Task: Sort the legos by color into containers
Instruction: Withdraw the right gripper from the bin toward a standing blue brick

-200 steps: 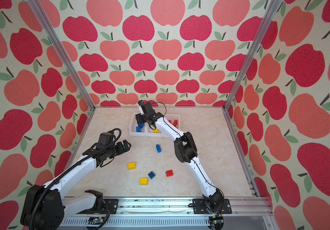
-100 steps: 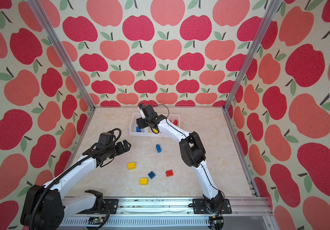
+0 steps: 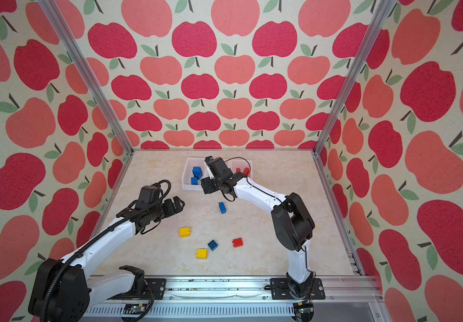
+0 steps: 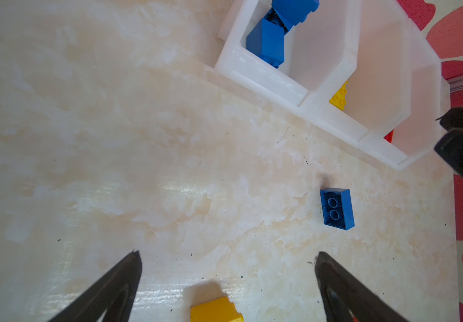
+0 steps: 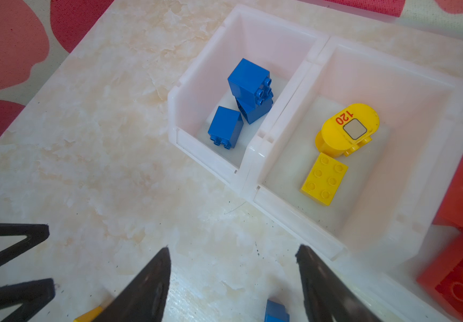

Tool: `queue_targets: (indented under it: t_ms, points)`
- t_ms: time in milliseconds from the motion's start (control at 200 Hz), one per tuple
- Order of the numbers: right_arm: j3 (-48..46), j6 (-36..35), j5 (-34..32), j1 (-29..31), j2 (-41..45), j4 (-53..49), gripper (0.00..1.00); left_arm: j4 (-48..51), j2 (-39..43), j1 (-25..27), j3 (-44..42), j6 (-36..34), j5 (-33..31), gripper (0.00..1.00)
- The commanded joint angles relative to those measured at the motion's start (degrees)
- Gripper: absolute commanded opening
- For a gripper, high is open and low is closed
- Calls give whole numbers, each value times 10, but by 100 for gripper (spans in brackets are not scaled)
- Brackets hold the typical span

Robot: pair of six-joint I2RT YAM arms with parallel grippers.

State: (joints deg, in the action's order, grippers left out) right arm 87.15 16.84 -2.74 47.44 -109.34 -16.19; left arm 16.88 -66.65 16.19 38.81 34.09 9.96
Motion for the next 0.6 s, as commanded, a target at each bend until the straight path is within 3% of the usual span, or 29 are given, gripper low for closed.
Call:
queue_targets:
  t_ms: [0, 295, 595]
  points:
    - [-77, 30, -24, 17, 61, -23, 73, 3, -5, 5, -3, 9, -3, 99]
    - [-149, 66, -50, 26, 76, -51, 71, 6, -8, 9, 0, 11, -6, 99]
    - [-144, 71, -74, 28, 52, -89, 68, 10, -7, 10, 1, 8, -8, 99]
